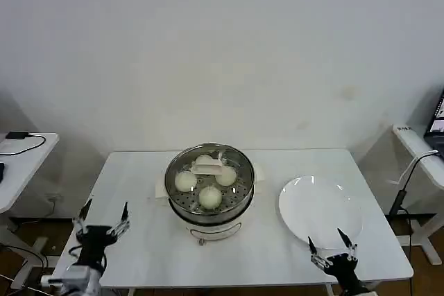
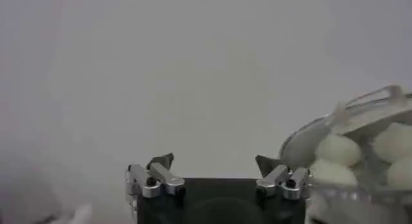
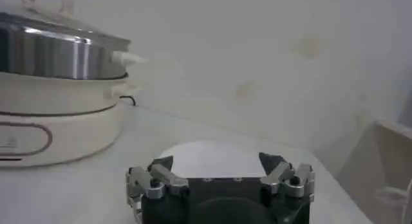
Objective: Take steamed baozi put them in steamer then cover it.
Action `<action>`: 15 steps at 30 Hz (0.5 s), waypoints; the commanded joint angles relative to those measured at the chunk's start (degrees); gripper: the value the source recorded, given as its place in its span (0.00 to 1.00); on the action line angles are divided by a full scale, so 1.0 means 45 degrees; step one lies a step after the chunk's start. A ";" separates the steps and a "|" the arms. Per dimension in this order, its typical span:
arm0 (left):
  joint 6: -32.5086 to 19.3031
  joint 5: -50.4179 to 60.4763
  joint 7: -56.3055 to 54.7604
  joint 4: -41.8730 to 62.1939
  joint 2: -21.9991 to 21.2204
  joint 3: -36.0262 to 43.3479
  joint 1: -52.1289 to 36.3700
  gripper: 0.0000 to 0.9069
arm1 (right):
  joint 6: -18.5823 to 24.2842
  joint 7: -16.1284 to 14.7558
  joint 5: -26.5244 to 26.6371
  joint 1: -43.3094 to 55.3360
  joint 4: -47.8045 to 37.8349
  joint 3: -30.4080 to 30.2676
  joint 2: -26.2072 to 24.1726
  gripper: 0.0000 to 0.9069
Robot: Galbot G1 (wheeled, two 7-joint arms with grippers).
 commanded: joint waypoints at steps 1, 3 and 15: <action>-0.0916 -0.1858 -0.0331 0.0452 -0.0181 -0.0970 0.1955 1.00 | -0.0879 0.0362 0.0362 -0.0500 0.0541 -0.0353 -0.0487 1.00; -0.0920 -0.1846 -0.0346 0.0598 -0.0215 -0.0902 0.1984 1.00 | -0.1049 0.0457 0.0391 -0.0632 0.0630 -0.0452 -0.0644 1.00; -0.1193 -0.1616 -0.0229 0.1095 -0.0509 -0.0335 0.1801 1.00 | -0.2433 0.0947 0.1819 -0.1298 0.1936 -0.1633 -0.1335 1.00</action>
